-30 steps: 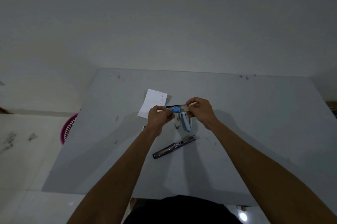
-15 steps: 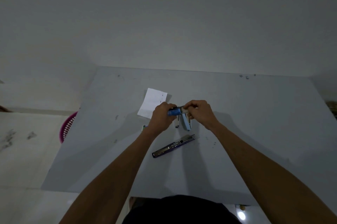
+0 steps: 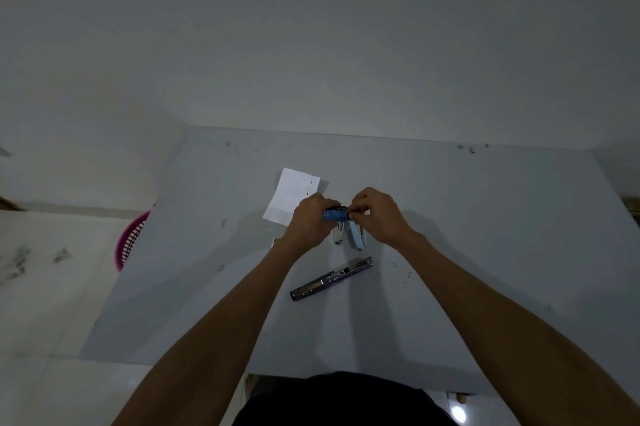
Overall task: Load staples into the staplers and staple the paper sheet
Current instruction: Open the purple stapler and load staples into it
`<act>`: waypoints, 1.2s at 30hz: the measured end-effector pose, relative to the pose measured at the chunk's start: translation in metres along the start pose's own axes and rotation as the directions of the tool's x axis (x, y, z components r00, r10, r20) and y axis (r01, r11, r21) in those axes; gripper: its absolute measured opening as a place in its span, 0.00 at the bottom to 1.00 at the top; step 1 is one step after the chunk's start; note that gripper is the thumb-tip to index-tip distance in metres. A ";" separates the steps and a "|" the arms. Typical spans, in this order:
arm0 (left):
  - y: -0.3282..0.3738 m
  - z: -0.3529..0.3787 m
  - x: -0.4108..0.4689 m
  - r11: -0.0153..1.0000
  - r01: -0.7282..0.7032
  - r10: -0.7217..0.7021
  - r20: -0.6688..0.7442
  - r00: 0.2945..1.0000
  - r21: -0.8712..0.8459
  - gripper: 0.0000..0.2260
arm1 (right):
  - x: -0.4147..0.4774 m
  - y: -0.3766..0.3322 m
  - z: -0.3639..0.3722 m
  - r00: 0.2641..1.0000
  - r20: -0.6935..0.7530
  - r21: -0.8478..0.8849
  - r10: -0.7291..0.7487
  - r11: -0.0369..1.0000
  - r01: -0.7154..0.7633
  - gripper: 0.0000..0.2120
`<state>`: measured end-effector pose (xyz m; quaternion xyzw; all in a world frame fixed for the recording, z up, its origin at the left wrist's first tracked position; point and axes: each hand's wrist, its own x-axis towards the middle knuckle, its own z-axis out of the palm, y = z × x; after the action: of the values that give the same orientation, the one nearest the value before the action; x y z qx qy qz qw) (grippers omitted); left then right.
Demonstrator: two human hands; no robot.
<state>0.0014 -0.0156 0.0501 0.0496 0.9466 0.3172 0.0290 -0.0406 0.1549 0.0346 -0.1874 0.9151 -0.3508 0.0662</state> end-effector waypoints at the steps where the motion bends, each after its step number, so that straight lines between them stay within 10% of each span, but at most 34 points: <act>1: 0.000 0.000 0.000 1.000 0.004 -0.004 0.004 1.000 -0.002 0.11 | 0.000 0.000 0.000 1.000 0.001 -0.017 -0.015 1.000 0.015 0.05; 7: -0.001 0.000 0.001 0.999 0.047 -0.047 0.026 0.999 -0.008 0.09 | 0.001 0.005 0.000 0.993 -0.090 -0.118 -0.082 0.990 0.071 0.05; 12: -0.003 -0.003 0.003 0.998 0.057 -0.057 -0.017 0.998 -0.014 0.13 | -0.002 0.001 -0.009 0.961 -0.254 0.154 0.113 0.985 -0.075 0.03; 16: 0.000 -0.007 0.004 0.998 0.053 -0.055 -0.040 0.998 -0.045 0.14 | -0.005 -0.001 -0.016 0.849 -0.103 0.710 0.519 0.636 -0.303 0.05; 21: 0.004 -0.012 0.005 0.998 0.021 -0.025 -0.062 0.998 -0.054 0.14 | -0.015 -0.002 -0.015 0.814 0.127 0.904 0.567 0.271 -0.330 0.06; 36: 0.005 -0.007 0.007 1.000 0.014 -0.014 -0.019 1.000 0.008 0.11 | -0.009 -0.010 -0.010 0.850 0.217 0.884 0.480 0.272 -0.379 0.06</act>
<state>-0.0058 -0.0148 0.0586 0.0401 0.9484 0.3138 0.0222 -0.0317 0.1577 0.0486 0.1497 0.5928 -0.7640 0.2060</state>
